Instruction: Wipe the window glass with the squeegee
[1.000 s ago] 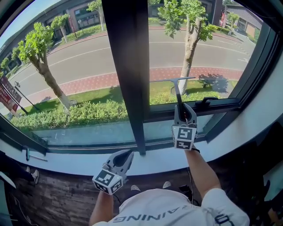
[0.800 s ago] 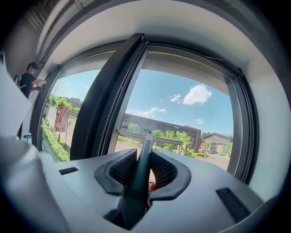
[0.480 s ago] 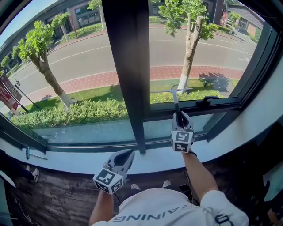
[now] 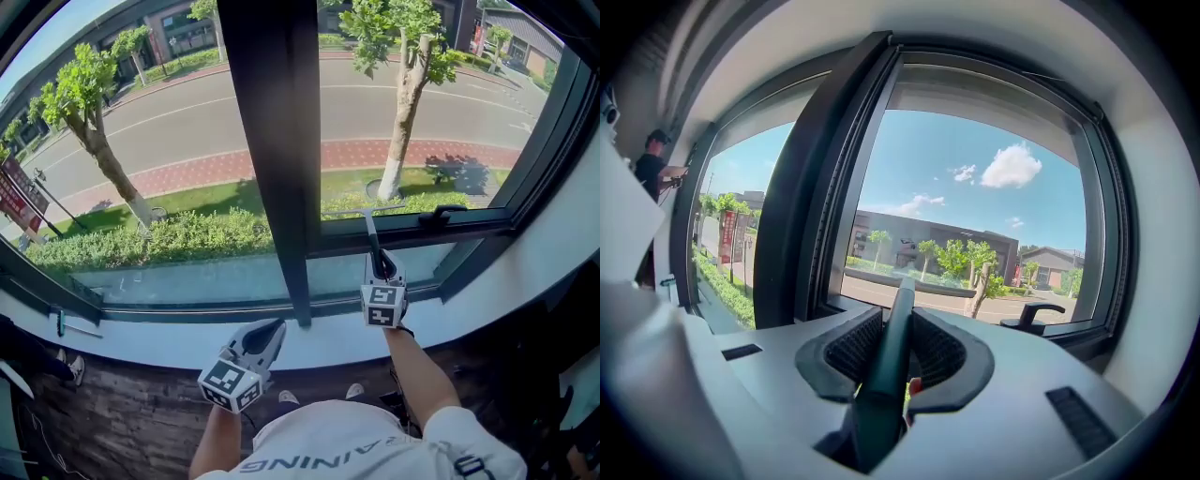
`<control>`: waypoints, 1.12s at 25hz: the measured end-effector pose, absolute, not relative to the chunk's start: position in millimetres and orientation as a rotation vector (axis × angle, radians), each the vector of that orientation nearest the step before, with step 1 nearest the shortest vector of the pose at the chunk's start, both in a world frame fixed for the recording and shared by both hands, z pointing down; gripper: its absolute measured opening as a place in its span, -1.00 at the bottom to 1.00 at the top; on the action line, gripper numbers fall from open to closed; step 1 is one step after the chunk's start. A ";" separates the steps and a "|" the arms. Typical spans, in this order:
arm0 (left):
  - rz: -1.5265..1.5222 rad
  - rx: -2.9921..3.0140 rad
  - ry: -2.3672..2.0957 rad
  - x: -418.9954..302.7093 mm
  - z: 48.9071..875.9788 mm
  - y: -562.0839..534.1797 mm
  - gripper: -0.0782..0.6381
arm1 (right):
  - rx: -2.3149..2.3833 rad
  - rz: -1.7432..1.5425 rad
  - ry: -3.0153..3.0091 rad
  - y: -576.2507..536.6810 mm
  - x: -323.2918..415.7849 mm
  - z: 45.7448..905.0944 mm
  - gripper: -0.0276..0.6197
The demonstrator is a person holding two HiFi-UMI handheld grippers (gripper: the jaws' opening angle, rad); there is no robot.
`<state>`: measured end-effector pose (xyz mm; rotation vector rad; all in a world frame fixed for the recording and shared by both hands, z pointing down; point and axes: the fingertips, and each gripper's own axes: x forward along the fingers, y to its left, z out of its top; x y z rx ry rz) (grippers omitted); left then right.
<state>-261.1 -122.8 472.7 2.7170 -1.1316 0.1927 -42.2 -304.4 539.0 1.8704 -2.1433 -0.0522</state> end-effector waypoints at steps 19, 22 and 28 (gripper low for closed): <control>0.209 2.708 -1.128 -260.5 479.7 -125.0 -0.74 | 1.852 -0.016 -2.184 -291.3 -36.1 550.2 -0.61; 0.200 2.701 -1.143 -260.6 478.5 -127.0 -0.74 | 1.852 -0.013 -2.236 -267.9 -31.3 534.3 -0.61; 0.178 2.694 -1.192 -249.6 475.2 -135.1 -0.74 | 1.833 -0.036 -2.357 -210.7 -7.2 499.6 -0.61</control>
